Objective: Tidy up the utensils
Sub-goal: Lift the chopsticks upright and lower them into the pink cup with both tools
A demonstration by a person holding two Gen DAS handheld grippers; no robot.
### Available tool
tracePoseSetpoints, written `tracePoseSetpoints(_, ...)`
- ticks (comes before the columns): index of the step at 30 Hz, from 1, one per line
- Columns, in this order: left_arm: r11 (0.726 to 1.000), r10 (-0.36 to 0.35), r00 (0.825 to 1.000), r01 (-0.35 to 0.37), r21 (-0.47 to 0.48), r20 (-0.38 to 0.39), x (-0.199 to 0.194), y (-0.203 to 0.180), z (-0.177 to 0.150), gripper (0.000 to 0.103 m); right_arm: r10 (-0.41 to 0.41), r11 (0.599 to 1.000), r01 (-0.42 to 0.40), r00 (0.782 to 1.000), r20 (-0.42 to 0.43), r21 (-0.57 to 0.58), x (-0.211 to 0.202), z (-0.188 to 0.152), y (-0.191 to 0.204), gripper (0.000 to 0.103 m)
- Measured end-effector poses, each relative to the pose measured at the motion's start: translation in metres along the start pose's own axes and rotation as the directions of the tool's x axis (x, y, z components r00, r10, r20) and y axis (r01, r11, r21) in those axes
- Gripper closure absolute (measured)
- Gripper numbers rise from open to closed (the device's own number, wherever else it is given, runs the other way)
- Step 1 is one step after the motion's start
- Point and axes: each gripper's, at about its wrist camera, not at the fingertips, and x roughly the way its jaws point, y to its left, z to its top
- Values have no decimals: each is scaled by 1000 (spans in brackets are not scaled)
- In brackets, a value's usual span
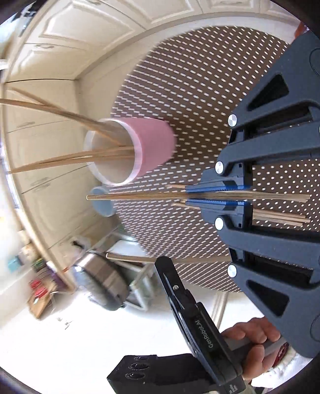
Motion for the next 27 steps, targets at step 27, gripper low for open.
tracePoseSetpoints(27, 993, -83, 883, 33, 114, 463, 21, -102, 136, 97, -86, 996, 85, 863, 497, 24, -53, 115, -35, 97)
